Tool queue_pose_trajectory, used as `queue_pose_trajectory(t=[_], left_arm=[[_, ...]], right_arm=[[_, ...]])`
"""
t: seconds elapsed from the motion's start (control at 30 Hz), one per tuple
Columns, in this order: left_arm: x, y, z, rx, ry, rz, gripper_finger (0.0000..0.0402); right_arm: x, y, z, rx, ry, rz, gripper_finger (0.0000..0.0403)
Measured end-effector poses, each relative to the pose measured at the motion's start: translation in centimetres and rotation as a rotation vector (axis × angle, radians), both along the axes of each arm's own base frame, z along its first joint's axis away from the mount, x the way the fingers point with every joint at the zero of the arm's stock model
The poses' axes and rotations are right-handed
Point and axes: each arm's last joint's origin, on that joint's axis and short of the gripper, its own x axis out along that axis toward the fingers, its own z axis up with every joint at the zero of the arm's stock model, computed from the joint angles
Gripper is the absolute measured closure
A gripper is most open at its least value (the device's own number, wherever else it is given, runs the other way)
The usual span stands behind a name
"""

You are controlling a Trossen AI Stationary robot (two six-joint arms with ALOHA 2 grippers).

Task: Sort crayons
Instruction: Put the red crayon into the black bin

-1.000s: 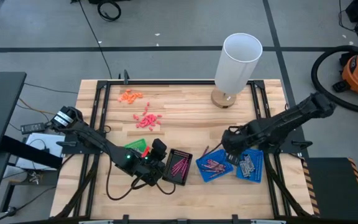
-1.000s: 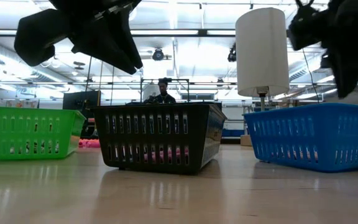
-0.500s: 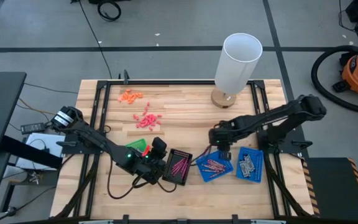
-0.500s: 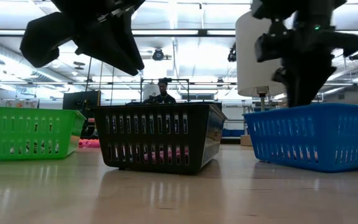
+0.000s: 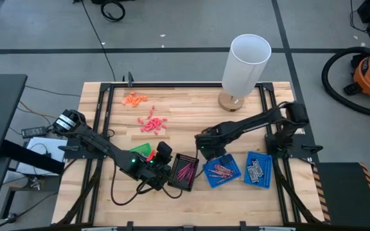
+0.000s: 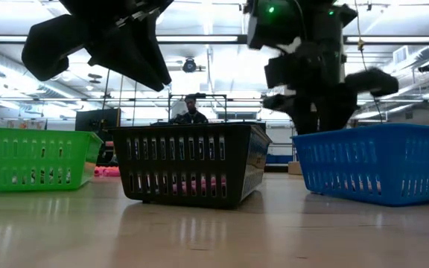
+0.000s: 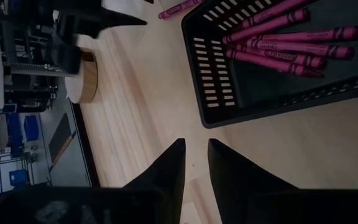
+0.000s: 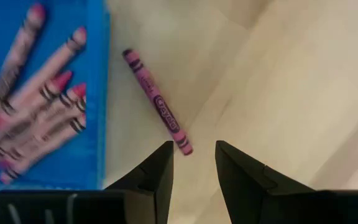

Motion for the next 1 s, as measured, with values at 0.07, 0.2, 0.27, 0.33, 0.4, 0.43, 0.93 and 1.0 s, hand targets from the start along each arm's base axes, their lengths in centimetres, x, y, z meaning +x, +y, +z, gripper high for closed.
queue_pose_trajectory(t=[0.07,0.2,0.27,0.33,0.4,0.43,0.93,1.0], left_arm=[[0.0,0.0,0.0,-0.001,0.000,0.000,0.0324],[0.0,0.0,0.0,-0.012,-0.007,0.012,0.0324],[0.0,0.0,0.0,-0.018,-0.009,0.021,0.0324],[-0.1,0.0,-0.1,-0.021,-0.006,0.027,0.0324],[-0.2,0.0,-0.1,-0.023,-0.005,0.031,0.0324],[-0.2,0.0,-0.1,-0.024,-0.006,0.032,0.0324],[-0.2,0.0,-0.1,-0.031,-0.009,0.042,0.0324],[-0.2,0.0,-0.1,-0.032,-0.006,0.046,0.0324]], right_arm=[[0.4,0.1,-0.6,-0.013,0.017,0.107,0.0275],[0.8,0.1,-2.0,-0.030,0.054,0.274,0.0275],[0.9,0.2,-2.5,-0.032,0.068,0.312,0.0275],[0.9,0.4,-2.6,-0.034,0.076,0.339,0.0275],[1.0,0.7,-2.6,-0.037,0.066,0.361,0.0275],[0.9,0.8,-2.6,-0.036,0.068,0.368,0.0275],[1.4,1.7,-4.3,-0.057,0.069,0.404,0.0307],[1.4,1.7,-4.4,-0.052,0.070,0.412,0.0324]])
